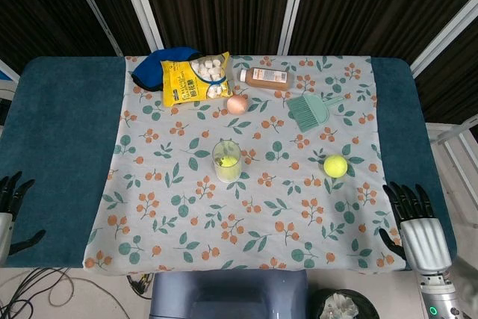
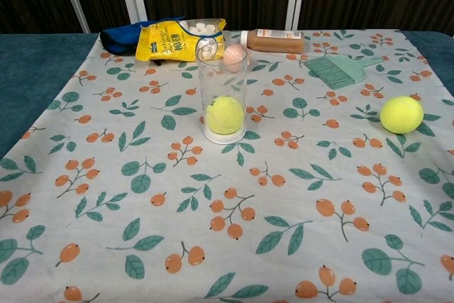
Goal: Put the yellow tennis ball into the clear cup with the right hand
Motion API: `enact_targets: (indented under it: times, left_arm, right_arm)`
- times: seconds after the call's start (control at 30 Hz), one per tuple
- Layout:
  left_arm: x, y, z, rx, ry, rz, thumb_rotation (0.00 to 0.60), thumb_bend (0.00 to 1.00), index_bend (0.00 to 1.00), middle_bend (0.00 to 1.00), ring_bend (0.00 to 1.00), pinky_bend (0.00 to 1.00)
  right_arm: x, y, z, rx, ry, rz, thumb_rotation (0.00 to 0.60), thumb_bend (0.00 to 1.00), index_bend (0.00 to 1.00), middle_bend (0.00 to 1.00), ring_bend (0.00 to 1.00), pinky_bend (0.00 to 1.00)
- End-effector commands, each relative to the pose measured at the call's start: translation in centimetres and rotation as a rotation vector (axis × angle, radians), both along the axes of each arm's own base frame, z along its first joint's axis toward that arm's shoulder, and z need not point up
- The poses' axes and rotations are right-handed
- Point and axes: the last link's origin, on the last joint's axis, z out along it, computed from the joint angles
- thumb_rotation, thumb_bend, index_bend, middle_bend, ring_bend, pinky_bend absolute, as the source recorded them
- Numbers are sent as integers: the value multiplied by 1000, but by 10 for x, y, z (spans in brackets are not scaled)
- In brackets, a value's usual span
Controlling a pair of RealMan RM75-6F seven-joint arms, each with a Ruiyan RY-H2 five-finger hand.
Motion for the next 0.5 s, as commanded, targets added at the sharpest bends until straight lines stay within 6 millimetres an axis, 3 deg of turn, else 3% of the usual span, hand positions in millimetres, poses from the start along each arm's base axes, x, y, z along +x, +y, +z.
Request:
enact_targets:
  times: [0.03,0.5]
  left_arm:
    - [-1,0,0,0,2,4,600,0,131,0,4,51]
    - [1,-2,0,-1,0,-1,600,0,131,0,4,51]
  right_arm:
    - [0,0,0,-1,-1,0,600,339,46,107,106,11]
    - [3,3,5,-15,-10,2,600,340,46,107,106,11]
